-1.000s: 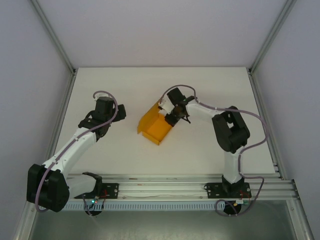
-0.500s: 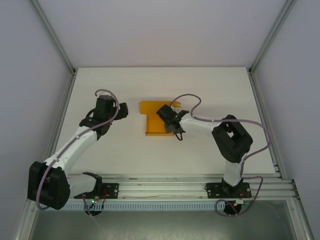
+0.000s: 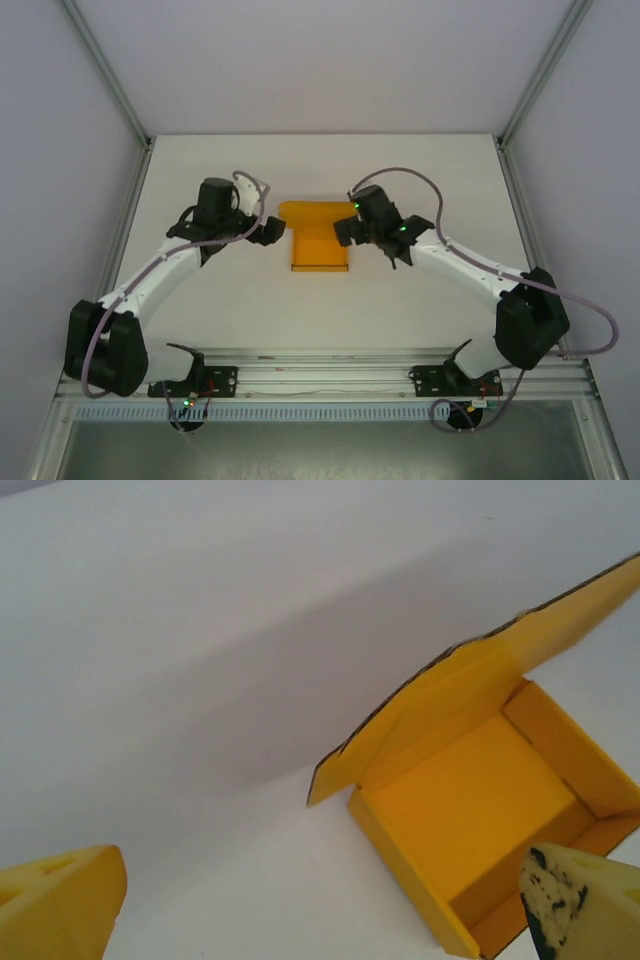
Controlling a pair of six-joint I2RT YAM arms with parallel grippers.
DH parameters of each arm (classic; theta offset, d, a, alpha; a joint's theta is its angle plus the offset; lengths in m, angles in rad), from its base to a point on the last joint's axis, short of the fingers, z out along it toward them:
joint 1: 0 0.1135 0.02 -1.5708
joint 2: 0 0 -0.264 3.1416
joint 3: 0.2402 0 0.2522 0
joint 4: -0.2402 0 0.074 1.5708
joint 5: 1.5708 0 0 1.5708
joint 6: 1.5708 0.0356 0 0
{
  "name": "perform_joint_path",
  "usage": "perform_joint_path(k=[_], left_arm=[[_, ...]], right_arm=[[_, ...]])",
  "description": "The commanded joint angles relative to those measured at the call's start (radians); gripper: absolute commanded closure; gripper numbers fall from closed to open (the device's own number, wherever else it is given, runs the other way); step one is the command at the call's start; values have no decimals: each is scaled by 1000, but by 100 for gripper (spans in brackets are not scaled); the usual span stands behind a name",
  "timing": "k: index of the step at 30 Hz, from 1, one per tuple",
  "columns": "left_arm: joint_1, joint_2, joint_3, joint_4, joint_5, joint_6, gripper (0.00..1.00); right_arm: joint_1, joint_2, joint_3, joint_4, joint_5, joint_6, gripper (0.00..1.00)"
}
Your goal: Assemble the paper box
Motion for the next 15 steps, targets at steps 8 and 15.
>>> perform_joint_path(k=[8, 15], left_arm=[[5, 346, 359, -311, 124, 368, 6], [1, 471, 519, -459, 142, 420, 37]], right_arm=[[-151, 278, 348, -264, -359, -587, 11], [-174, 378, 460, -396, -391, -621, 44]])
